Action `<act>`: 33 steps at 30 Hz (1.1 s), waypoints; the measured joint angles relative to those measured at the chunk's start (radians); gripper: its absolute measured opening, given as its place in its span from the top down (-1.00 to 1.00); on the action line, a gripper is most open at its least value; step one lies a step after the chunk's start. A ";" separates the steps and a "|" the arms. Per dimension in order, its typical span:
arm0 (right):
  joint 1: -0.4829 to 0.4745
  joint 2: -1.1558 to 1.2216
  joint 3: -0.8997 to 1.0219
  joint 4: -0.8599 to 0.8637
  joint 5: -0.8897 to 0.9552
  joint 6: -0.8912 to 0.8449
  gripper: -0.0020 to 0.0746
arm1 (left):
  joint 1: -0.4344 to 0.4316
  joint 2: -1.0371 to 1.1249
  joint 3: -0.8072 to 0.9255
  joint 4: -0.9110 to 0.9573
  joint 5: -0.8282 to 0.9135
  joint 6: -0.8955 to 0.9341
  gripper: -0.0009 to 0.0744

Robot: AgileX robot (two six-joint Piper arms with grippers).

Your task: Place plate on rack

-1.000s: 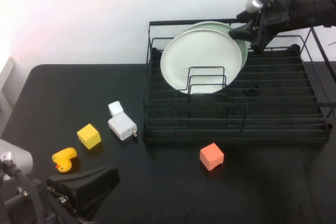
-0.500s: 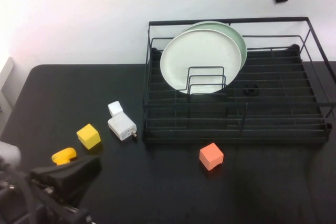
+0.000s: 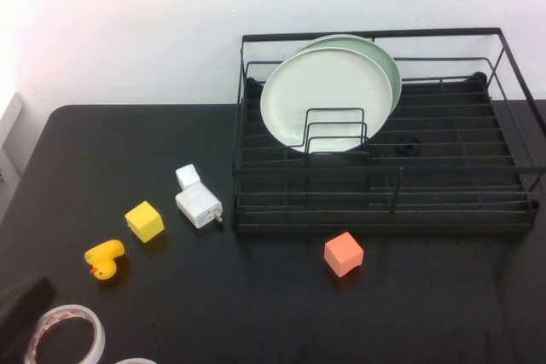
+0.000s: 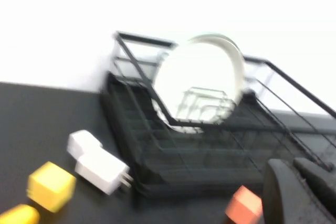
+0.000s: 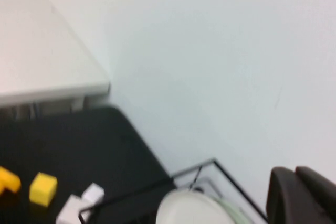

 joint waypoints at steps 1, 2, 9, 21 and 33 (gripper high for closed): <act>0.000 -0.051 0.051 0.036 -0.013 -0.033 0.93 | 0.000 -0.022 0.002 0.000 -0.031 0.002 0.98; 0.000 -0.090 0.090 0.063 -0.019 -0.061 0.93 | 0.000 -0.041 0.004 -0.002 -0.063 0.002 0.98; 0.000 -0.377 0.348 0.144 -0.028 -0.104 0.93 | 0.000 -0.090 0.007 -0.011 -0.222 0.004 0.98; 0.000 -0.860 0.660 0.151 -0.038 -0.100 0.93 | 0.000 -0.090 0.007 -0.019 -0.234 0.007 0.98; 0.000 -1.077 0.807 0.014 0.162 -0.011 0.94 | 0.000 -0.090 0.007 -0.022 -0.236 0.007 0.98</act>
